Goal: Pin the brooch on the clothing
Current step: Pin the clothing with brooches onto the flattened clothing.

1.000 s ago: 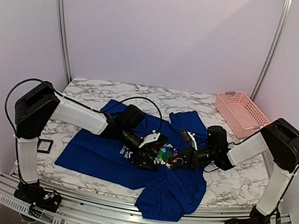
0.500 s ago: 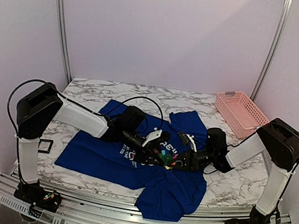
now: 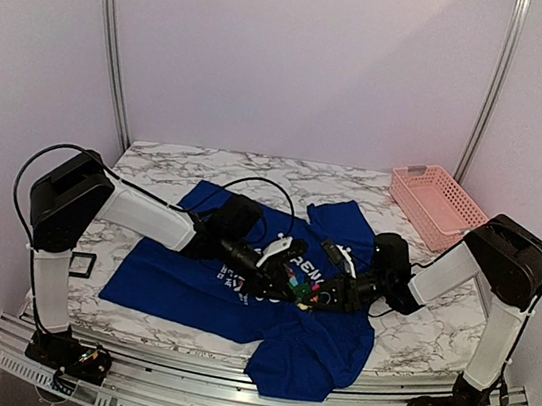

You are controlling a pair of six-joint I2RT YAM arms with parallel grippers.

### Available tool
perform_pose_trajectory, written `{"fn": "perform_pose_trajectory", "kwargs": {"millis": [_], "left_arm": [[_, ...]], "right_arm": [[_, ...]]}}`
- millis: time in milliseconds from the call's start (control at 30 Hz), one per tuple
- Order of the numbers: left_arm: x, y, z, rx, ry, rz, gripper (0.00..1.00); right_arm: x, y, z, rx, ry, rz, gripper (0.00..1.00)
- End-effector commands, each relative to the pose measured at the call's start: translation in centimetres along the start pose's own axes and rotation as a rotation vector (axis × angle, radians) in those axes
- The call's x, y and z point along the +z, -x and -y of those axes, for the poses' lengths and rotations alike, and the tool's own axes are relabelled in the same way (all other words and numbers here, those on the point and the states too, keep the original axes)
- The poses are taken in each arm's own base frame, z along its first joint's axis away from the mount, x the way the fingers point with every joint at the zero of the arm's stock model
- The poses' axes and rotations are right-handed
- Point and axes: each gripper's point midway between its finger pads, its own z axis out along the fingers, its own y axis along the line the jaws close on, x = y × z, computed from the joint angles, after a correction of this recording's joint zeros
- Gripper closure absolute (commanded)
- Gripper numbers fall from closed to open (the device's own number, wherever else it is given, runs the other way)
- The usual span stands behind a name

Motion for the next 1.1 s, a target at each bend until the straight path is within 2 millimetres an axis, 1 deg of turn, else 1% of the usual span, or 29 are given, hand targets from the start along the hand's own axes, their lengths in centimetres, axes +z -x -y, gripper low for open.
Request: {"fn": "perform_pose_trajectory", "kwargs": {"millis": [0, 100, 133, 200, 267, 300, 333, 367, 467, 533, 667, 833, 1067], "left_arm": [[0.0, 0.8, 0.4, -0.043, 0.031, -0.005, 1.0], [-0.5, 1.0, -0.5, -0.108, 0.1, -0.023, 1.0], [-0.6, 1.1, -0.7, -0.129, 0.113, -0.026, 1.0], [-0.8, 1.2, -0.7, -0.166, 0.126, -0.027, 1.0], [-0.9, 1.5, -0.6, -0.184, 0.133, -0.022, 1.0], [-1.0, 1.6, -0.6, -0.184, 0.137, -0.02, 1.0], [-1.0, 1.8, -0.6, -0.184, 0.141, -0.017, 1.0], [-1.1, 1.9, -0.6, -0.182, 0.144, -0.014, 1.0], [-1.2, 2.2, -0.4, -0.173, 0.13, -0.002, 1.0], [-1.2, 2.1, -0.3, -0.173, 0.119, 0.0, 1.0], [-1.0, 1.7, 0.0, -0.167, 0.097, 0.012, 1.0], [-0.7, 1.4, 0.5, -0.164, 0.052, 0.02, 1.0], [-0.9, 1.0, 0.3, -0.165, 0.07, 0.02, 1.0]], "right_arm": [[0.1, -1.0, 1.2, 0.067, -0.06, -0.001, 0.86], [-0.5, -1.0, 1.4, 0.05, -0.14, 0.017, 0.73], [-0.8, -0.6, 1.1, 0.014, -0.165, 0.033, 0.66], [-1.4, -0.3, 1.0, -0.026, -0.218, 0.059, 0.54], [-1.9, 0.2, 0.5, -0.08, -0.255, 0.093, 0.46], [-2.1, 0.3, 0.2, -0.11, -0.264, 0.109, 0.4], [-2.2, 0.3, -0.2, -0.139, -0.268, 0.12, 0.3], [-2.1, 0.4, -0.6, -0.177, -0.274, 0.126, 0.24], [-1.3, 0.3, -0.6, -0.266, -0.301, 0.099, 0.21], [-0.8, 0.1, -0.1, -0.303, -0.325, 0.084, 0.18], [-0.8, -0.1, 0.3, -0.385, -0.349, 0.093, 0.16], [-0.4, 0.1, 0.4, -0.464, -0.326, 0.091, 0.16], [0.4, 0.3, 0.2, -0.511, -0.286, 0.099, 0.2]]}}
